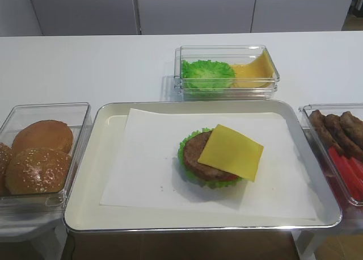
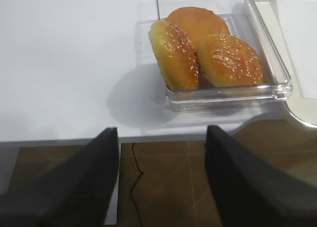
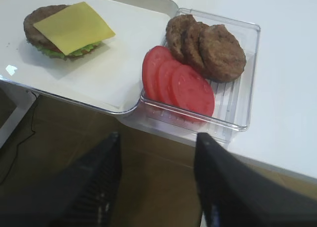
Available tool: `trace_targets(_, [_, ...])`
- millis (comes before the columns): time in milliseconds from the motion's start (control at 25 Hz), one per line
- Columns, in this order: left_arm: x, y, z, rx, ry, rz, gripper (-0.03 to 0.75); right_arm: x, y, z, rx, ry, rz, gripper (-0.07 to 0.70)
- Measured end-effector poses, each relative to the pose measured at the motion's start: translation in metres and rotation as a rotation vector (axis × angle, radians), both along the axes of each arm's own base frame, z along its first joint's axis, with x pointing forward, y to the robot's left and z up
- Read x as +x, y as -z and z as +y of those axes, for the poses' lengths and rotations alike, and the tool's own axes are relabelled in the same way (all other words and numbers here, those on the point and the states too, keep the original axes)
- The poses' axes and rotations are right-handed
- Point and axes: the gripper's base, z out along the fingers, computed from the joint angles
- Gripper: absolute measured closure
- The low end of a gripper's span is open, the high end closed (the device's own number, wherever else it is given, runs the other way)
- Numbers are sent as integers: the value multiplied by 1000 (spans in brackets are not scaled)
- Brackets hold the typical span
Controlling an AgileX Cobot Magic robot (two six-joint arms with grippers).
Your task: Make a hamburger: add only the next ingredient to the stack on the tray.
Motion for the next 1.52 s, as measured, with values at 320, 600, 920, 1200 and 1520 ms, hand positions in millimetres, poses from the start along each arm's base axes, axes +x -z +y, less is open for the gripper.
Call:
trace_targets(320, [0, 0, 0, -1, 1, 1, 304, 2, 20, 1, -7, -6, 37, 265])
trace_targets(600, [0, 1, 0, -1, 1, 2, 304, 7, 20, 3, 21, 3, -11, 265])
trace_targets(920, [0, 1, 0, -1, 1, 2, 304, 15, 24, 6, 56, 9, -36, 265])
trace_targets(1200, [0, 1, 0, -1, 1, 2, 304, 15, 25, 7, 68, 14, -31, 265])
trace_targets(1520, [0, 1, 0, -1, 1, 2, 304, 15, 25, 8, 70, 71, -34, 265])
